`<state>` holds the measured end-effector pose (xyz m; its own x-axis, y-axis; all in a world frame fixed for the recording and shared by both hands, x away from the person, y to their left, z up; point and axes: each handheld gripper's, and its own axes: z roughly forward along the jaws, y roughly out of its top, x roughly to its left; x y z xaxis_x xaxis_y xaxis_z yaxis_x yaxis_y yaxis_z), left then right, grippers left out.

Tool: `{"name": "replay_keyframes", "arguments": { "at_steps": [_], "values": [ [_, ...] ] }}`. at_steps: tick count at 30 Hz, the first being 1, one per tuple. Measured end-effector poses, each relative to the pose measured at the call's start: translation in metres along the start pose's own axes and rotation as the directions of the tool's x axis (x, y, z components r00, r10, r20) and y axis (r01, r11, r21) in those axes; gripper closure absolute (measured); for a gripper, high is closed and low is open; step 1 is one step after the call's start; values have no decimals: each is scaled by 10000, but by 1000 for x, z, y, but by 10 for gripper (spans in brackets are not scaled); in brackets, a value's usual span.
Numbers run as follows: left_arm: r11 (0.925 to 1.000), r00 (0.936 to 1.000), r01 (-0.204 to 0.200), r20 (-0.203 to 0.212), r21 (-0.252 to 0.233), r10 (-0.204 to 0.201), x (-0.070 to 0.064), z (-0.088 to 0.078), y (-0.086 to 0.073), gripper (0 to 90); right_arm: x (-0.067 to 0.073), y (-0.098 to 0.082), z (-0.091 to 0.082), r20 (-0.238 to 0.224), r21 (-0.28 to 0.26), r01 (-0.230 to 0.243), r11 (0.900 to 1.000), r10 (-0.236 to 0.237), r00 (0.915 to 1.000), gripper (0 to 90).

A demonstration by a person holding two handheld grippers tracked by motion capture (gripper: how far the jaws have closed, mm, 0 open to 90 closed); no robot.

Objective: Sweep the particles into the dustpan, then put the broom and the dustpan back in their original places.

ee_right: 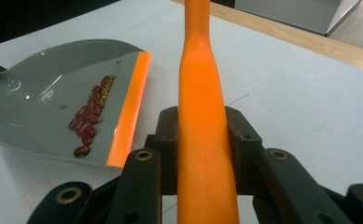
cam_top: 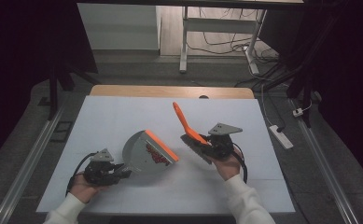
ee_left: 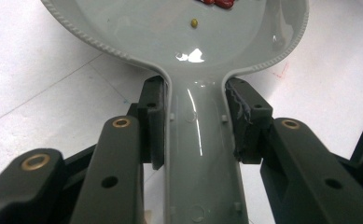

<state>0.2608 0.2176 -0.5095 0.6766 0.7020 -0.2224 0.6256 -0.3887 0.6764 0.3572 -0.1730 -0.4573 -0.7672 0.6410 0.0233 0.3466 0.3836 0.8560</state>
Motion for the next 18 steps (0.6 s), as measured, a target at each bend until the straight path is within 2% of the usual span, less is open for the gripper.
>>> {"name": "replay_keyframes", "arguments": {
  "at_steps": [18],
  "values": [
    [9978, 9977, 601, -310, -283, -609, -2, -5, -3, 616, -10, -23, -30, 189, 158, -146, 9998, 143, 9997, 701]
  ]
}}
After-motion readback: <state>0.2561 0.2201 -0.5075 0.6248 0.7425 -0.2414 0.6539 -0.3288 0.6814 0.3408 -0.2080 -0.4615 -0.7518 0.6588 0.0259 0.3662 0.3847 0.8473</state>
